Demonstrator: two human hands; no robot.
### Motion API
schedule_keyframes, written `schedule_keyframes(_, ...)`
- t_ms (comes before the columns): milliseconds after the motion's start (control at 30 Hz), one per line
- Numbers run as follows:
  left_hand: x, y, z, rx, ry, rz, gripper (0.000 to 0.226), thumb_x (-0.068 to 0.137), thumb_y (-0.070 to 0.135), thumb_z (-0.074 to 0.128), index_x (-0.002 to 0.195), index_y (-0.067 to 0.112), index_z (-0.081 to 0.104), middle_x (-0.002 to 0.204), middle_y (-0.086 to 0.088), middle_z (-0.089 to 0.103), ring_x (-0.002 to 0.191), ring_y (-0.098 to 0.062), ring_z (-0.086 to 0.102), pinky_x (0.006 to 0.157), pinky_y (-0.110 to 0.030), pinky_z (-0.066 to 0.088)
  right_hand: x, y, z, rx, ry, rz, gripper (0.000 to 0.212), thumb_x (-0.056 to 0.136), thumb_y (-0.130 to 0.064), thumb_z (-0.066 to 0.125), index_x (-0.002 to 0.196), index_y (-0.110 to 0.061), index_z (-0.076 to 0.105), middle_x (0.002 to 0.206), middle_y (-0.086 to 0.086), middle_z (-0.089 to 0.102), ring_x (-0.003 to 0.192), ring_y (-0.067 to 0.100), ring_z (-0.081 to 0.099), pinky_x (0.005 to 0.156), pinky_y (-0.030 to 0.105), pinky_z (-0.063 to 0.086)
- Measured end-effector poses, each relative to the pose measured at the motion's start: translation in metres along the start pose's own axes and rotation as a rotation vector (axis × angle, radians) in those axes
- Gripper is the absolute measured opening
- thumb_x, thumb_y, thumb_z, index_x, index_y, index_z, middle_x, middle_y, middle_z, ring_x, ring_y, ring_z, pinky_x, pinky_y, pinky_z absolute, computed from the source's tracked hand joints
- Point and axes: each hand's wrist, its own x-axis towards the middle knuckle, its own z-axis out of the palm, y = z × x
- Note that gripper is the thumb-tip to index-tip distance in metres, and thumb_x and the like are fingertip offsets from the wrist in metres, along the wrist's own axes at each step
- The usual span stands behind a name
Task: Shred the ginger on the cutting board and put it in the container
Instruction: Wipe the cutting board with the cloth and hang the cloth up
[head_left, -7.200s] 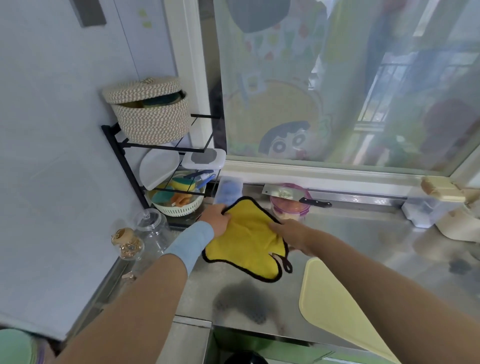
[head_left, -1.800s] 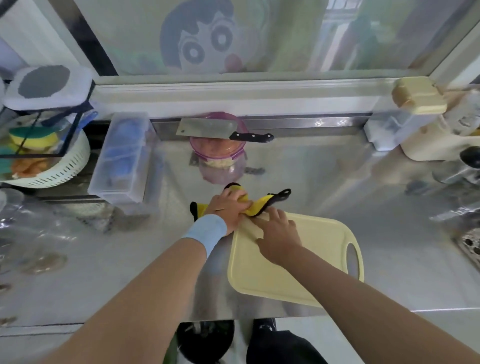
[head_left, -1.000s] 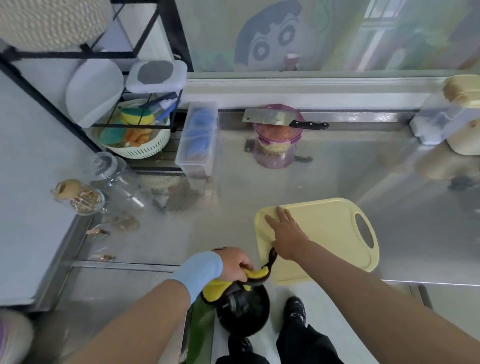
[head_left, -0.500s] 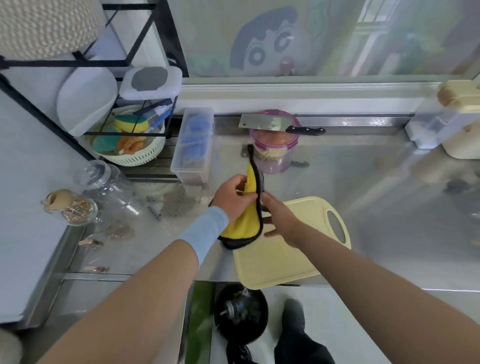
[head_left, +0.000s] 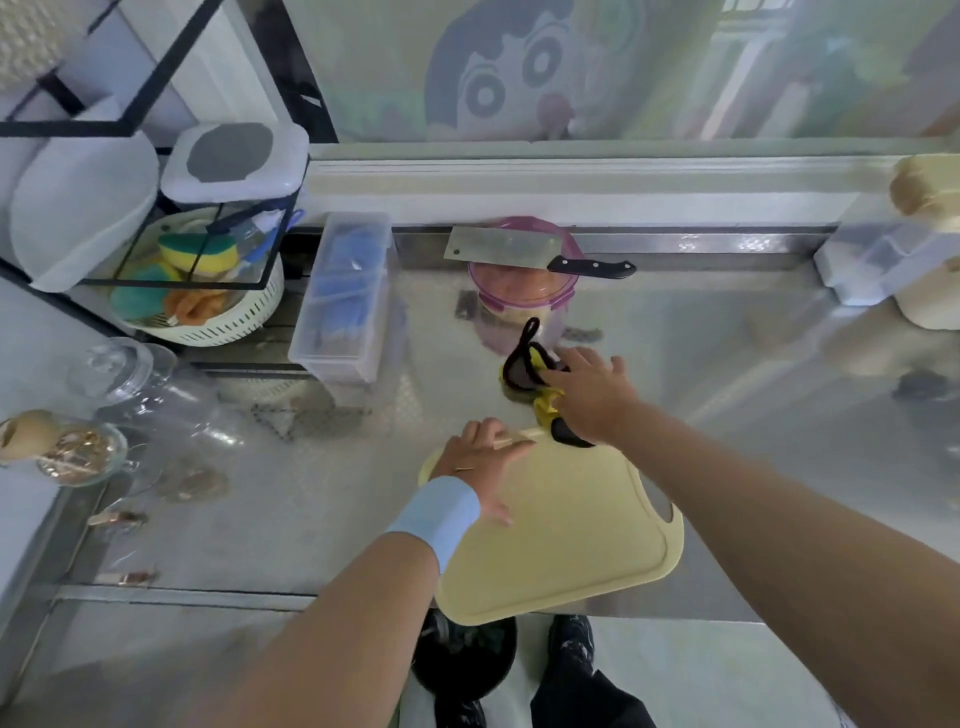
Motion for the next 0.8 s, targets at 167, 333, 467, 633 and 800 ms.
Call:
schedule_keyframes(167,-0.001,-0.026,-0.003,0.052,0.007,0.001,0.101,0.070,0.045,0.081,0.150,0.044,0.019,0.147,0.002,0.014,0.135,-0.021,0.016,0.110,-0.035,0.026,-0.006,0.010,0.023,-0.153,0.019,-0.165,0.059,0.095,-0.038,0.061,0.149,-0.036,0.038,0.152,0.003,0.031,0.129,0.027,0.039,0.100,0.042,0.040)
schedule_keyframes(333,-0.012,-0.063,-0.011,0.074,-0.004,-0.107,0.099,0.073,0.044,0.080,0.151,0.044,0.018,0.150,0.002,0.012,0.138,-0.022,0.015,0.112,-0.035,0.027,-0.028,0.050,0.025,-0.103,-0.006,0.177,0.052,0.095,-0.049,0.058,0.143,-0.032,0.048,0.147,0.009,0.032,0.124,0.031,0.040,0.093,0.043,0.046)
schedule_keyframes(467,-0.018,-0.067,-0.013,0.022,0.129,-0.226,0.078,0.078,0.037,0.074,0.144,0.045,0.032,0.147,0.003,0.020,0.132,-0.023,0.024,0.105,-0.037,0.033,-0.058,0.055,0.034,-0.042,-0.016,0.259,0.052,0.094,-0.048,0.058,0.142,-0.033,0.047,0.141,0.007,0.035,0.118,0.028,0.043,0.088,0.040,0.050)
schedule_keyframes(633,-0.033,-0.043,0.005,-0.058,0.043,-0.310,0.104,0.064,0.060,0.069,0.150,0.042,0.013,0.153,0.004,0.007,0.140,-0.024,0.010,0.108,-0.037,0.031,-0.091,0.034,0.052,0.015,0.001,0.331,0.053,0.092,-0.051,0.056,0.140,-0.030,0.047,0.139,0.006,0.036,0.116,0.028,0.044,0.087,0.039,0.049)
schedule_keyframes(800,-0.017,-0.041,0.000,-0.113,0.038,-0.300,0.102,0.075,0.054,0.071,0.154,0.037,0.008,0.162,0.004,-0.008,0.148,-0.024,-0.003,0.118,-0.039,0.019,-0.122,-0.005,0.063,0.137,-0.048,0.361,0.054,0.090,-0.044,0.059,0.137,-0.024,0.041,0.133,0.009,0.036,0.111,0.030,0.047,0.084,0.040,0.052)
